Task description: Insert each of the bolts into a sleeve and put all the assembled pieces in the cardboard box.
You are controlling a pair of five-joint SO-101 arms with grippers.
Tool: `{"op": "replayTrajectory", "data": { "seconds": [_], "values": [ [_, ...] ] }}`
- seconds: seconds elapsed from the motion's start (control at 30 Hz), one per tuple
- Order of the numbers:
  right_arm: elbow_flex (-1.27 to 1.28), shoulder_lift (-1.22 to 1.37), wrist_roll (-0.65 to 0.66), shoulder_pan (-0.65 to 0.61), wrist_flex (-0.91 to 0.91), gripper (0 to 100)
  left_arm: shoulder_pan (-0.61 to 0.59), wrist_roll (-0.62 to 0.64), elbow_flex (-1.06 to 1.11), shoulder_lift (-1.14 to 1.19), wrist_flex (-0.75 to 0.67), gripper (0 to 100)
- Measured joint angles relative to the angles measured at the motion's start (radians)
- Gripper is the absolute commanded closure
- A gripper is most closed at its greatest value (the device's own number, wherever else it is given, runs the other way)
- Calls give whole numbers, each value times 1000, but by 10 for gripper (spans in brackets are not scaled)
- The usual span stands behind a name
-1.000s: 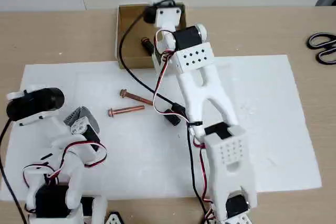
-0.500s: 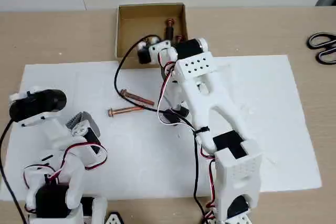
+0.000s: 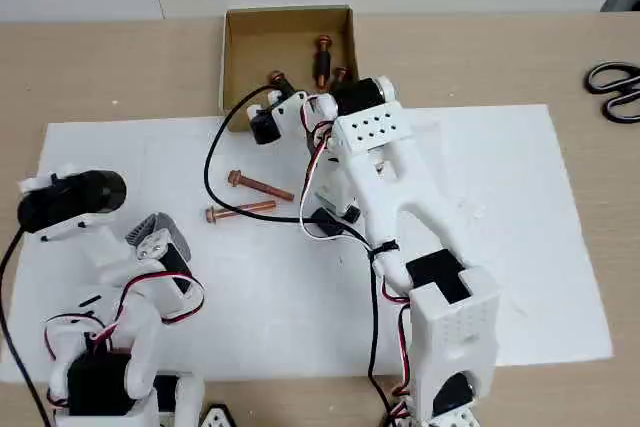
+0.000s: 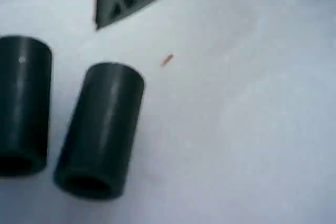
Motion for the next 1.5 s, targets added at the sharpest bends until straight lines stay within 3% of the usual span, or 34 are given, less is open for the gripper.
{"op": "replayTrajectory", "data": {
  "seconds": [1.17,1.5],
  "values": [
    [-14,249,2,0,-153,806,0,0,0,0,0,994],
    [-18,249,2,11,-147,953,0,0,0,0,0,994]
  ]
}}
